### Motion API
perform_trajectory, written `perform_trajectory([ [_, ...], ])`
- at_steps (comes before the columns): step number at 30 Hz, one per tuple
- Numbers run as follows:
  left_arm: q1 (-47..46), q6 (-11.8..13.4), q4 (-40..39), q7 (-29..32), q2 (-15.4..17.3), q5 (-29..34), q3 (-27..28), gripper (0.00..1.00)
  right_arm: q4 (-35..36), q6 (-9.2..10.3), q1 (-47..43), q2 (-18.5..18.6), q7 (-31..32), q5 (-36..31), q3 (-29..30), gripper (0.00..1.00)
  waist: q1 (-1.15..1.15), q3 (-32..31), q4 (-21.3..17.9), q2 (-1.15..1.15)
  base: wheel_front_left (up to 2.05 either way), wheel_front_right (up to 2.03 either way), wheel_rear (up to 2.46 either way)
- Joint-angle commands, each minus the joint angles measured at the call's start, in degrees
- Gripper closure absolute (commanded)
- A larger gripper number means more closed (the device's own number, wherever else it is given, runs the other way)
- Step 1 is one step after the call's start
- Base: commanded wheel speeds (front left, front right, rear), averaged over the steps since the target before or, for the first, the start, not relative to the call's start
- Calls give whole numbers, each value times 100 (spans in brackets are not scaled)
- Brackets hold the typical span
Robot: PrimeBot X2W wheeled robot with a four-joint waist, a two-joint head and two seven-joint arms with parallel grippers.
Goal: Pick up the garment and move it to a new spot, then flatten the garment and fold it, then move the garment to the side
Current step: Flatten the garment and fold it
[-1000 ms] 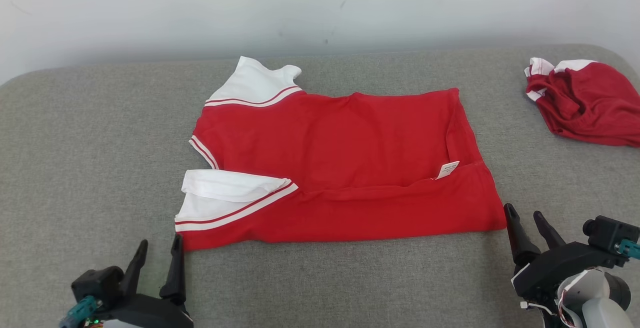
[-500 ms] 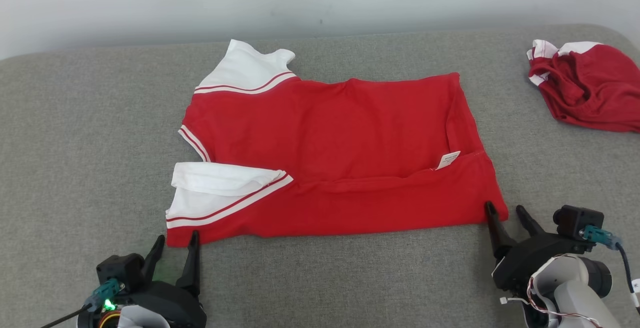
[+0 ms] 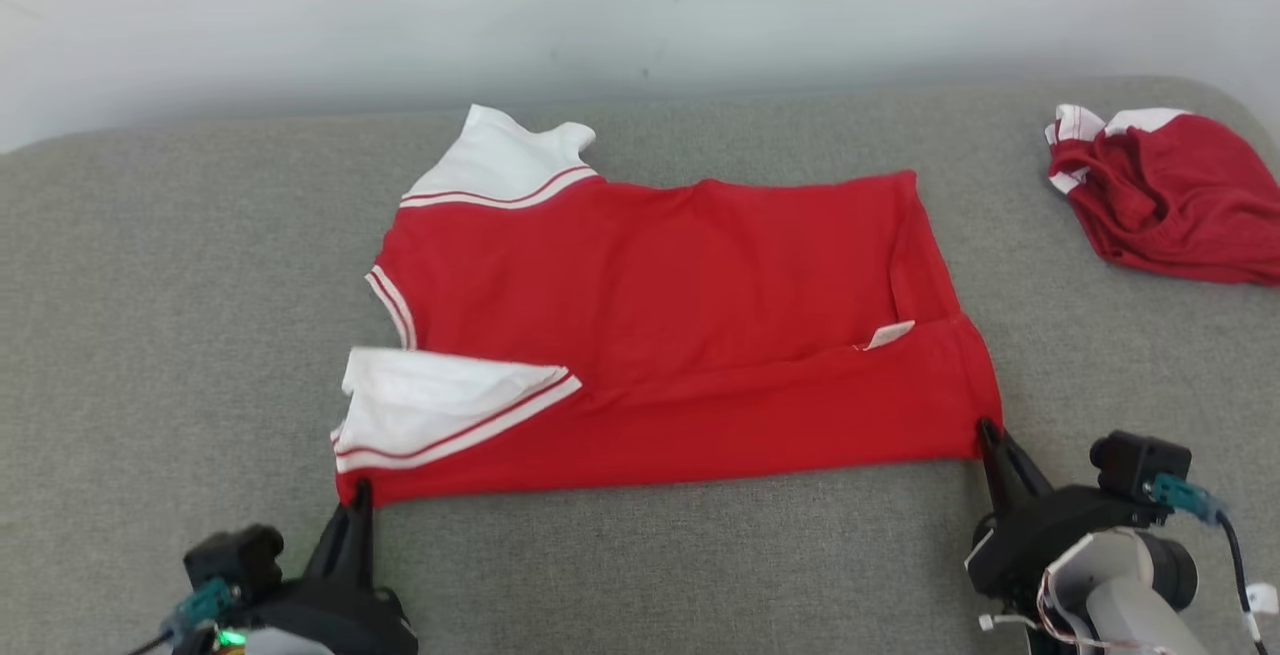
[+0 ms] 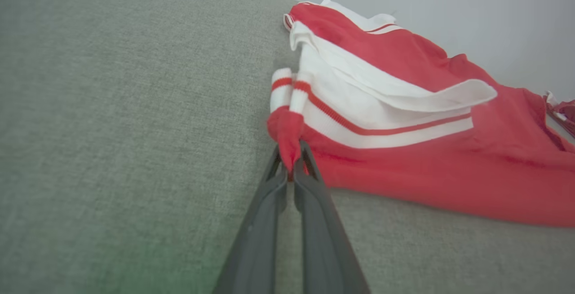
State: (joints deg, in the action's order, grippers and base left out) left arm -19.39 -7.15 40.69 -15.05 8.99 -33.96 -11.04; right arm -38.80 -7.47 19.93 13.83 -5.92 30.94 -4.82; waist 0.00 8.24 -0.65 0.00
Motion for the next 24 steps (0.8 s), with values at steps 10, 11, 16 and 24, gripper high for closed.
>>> perform_trajectory([
  [10, 1207, 42, -835, -16, -121, 28, 366, 100, 921, 2, -1206, 145, 59, 409, 38, 100, 0, -413, 217, 0, 0, 0, 0],
  [11, 1328, 58, -926, -17, -131, 52, 391, 100, 1029, 2, -1357, 138, 84, 418, 88, 100, 0, -432, 235, 0, 0, 0, 0],
  [16, 1840, 92, -1310, -17, -239, 133, 403, 100, 1615, 2, -2117, 12, 318, 332, 346, 100, 0, -504, 297, 0, 0, 0, 0],
  [24, 2180, 210, -1583, -17, -313, 319, 468, 33, 2210, 2, -2724, -309, 655, 166, 743, 0, 0, -601, 314, 0, 0, 0, 0],
])
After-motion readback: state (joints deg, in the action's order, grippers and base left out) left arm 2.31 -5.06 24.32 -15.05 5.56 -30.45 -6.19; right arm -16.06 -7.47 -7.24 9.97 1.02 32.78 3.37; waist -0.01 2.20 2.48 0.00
